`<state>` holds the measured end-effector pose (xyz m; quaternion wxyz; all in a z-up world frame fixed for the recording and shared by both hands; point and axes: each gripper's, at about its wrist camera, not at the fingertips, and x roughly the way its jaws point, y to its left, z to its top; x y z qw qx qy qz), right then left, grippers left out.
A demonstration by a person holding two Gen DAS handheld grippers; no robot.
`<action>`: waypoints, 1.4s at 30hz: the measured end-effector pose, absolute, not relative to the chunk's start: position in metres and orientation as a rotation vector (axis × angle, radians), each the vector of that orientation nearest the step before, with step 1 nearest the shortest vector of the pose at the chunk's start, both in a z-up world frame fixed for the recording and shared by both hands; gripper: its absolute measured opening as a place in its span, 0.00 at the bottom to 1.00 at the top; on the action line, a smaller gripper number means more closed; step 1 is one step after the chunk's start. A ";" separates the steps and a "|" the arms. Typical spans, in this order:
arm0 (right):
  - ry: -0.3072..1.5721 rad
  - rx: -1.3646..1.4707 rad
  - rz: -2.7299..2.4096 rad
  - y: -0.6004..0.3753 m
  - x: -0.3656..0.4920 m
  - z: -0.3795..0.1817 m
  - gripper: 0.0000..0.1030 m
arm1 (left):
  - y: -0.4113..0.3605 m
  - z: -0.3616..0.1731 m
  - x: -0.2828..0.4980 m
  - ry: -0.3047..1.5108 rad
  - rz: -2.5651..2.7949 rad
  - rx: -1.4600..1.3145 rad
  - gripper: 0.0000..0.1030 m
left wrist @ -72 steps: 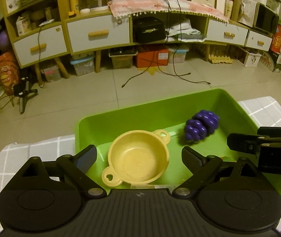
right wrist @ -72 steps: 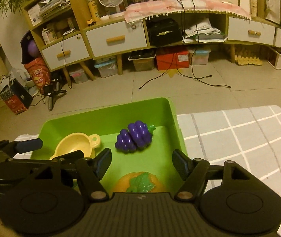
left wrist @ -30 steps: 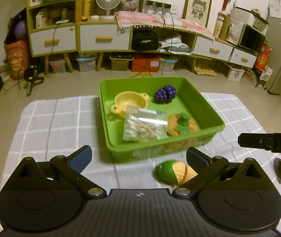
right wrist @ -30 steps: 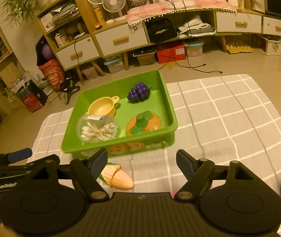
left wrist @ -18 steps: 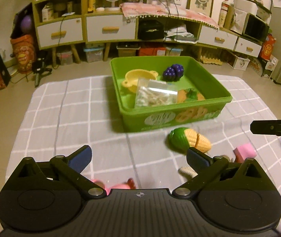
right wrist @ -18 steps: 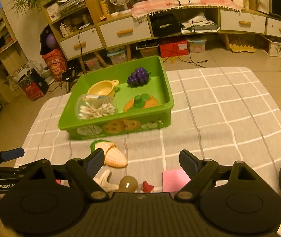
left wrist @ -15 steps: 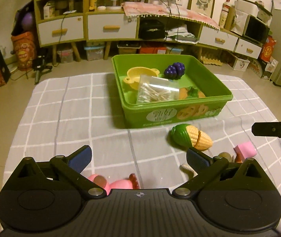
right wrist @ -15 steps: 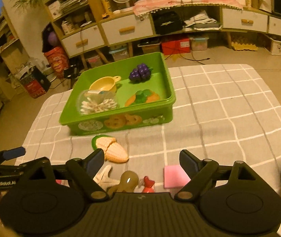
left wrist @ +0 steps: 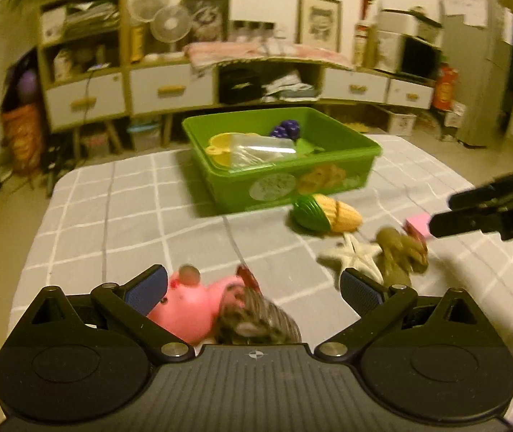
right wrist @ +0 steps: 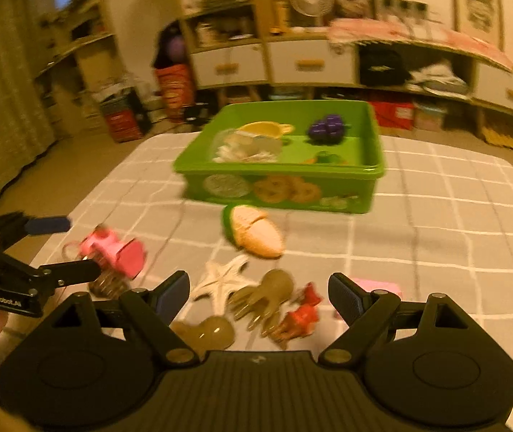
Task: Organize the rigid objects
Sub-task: 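Move the left tool to the leopard-print hair clip while the right tool approaches the brown octopus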
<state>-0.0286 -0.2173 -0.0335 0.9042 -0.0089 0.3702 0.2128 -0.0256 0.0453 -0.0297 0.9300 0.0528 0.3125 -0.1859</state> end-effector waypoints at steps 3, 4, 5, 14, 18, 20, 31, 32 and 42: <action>0.756 -0.032 0.497 -0.211 -0.038 -0.041 0.62 | 0.047 -0.039 -0.034 0.647 -0.400 0.114 0.98; 0.756 -0.040 0.522 -0.208 -0.041 -0.043 0.62 | 0.048 -0.041 -0.036 0.654 -0.405 0.107 0.98; 0.755 -0.054 0.547 -0.205 -0.044 -0.045 0.62 | 0.049 -0.042 -0.038 0.663 -0.412 0.099 0.98; 0.796 -0.134 0.655 -0.182 -0.055 -0.067 0.62 | 0.048 -0.055 -0.040 0.705 -0.454 0.113 0.97; 0.832 -0.130 0.657 -0.180 -0.052 -0.077 0.62 | 0.044 -0.059 -0.038 0.724 -0.463 0.132 0.96; 0.842 -0.121 0.649 -0.180 -0.050 -0.081 0.62 | 0.041 -0.062 -0.037 0.728 -0.466 0.149 0.95; 0.851 -0.136 0.627 -0.171 -0.040 -0.093 0.53 | 0.037 -0.070 -0.026 0.769 -0.460 0.117 0.88; 0.852 -0.140 0.627 -0.169 -0.040 -0.095 0.53 | 0.037 -0.070 -0.025 0.773 -0.458 0.107 0.87; 0.827 -0.166 0.603 -0.164 -0.040 -0.097 0.46 | 0.041 -0.073 -0.011 0.822 -0.419 -0.019 0.81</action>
